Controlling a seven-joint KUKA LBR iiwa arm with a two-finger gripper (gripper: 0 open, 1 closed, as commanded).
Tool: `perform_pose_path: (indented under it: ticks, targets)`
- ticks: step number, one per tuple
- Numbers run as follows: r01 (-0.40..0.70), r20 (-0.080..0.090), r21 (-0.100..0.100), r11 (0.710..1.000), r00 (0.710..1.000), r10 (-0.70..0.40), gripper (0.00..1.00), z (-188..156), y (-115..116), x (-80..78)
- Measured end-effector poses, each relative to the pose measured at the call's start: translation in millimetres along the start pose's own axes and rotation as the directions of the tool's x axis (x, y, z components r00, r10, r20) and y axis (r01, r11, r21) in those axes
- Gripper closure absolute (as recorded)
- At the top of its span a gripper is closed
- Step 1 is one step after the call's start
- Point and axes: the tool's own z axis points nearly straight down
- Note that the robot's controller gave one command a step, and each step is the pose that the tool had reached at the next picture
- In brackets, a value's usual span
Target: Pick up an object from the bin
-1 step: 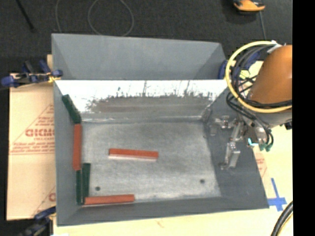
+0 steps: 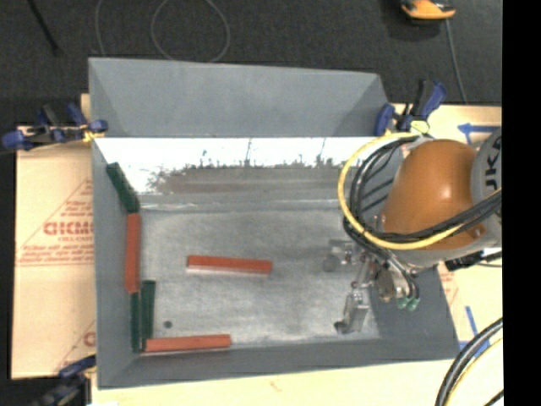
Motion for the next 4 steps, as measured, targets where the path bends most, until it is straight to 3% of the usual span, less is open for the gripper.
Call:
perform_pose_path:
  ticks: [1,2,3,4]
  targets:
    - [-0.001,0.010,-0.001,1.000,1.000,0.001,0.00,54,63,-51.3]
    - [0.065,0.014,0.003,0.998,0.998,-0.065,0.00,110,92,-143.3]
    - [0.066,0.012,0.004,0.998,0.998,-0.066,1.00,107,91,-141.8]
    - [0.070,0.018,0.005,0.998,0.997,-0.070,1.00,-21,81,-103.8]
